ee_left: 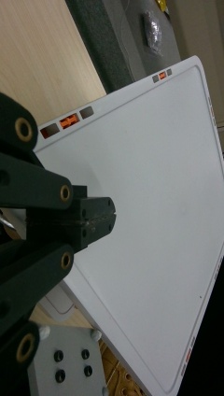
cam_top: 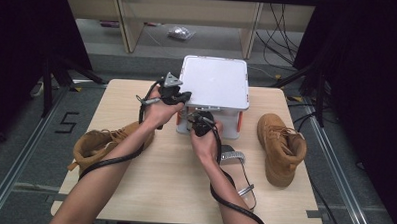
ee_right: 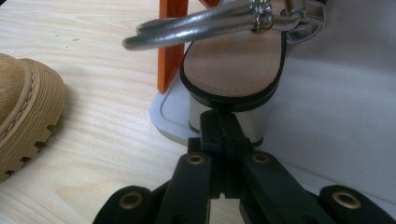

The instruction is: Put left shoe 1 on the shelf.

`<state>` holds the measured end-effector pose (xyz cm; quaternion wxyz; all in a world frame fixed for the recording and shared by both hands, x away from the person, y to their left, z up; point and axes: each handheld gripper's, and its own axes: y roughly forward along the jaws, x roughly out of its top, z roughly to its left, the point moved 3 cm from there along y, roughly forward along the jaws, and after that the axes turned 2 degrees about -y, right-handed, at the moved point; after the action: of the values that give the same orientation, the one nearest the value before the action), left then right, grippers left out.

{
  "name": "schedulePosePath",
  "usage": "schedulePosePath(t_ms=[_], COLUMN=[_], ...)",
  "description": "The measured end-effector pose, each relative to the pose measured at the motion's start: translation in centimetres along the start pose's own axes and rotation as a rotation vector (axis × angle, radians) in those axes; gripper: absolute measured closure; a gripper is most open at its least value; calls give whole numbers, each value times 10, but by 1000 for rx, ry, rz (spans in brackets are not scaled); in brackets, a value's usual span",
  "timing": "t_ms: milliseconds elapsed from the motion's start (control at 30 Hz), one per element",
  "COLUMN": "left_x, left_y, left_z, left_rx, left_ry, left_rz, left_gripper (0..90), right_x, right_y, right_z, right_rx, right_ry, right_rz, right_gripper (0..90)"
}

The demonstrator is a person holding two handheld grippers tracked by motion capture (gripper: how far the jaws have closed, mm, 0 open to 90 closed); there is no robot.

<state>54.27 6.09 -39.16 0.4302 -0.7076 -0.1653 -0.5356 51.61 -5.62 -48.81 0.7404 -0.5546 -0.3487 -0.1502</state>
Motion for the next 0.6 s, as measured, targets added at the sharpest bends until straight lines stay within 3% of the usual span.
schedulePosePath(t_ms=[600], left_x=[0], left_y=[0], left_z=[0], left_rx=[1], left_ry=[-5], left_rz=[-4], left_gripper=[899], right_x=[-1], right_y=[4], right_z=[3], right_rx=[2], right_ry=[-3], right_rz=[-18], right_gripper=[900])
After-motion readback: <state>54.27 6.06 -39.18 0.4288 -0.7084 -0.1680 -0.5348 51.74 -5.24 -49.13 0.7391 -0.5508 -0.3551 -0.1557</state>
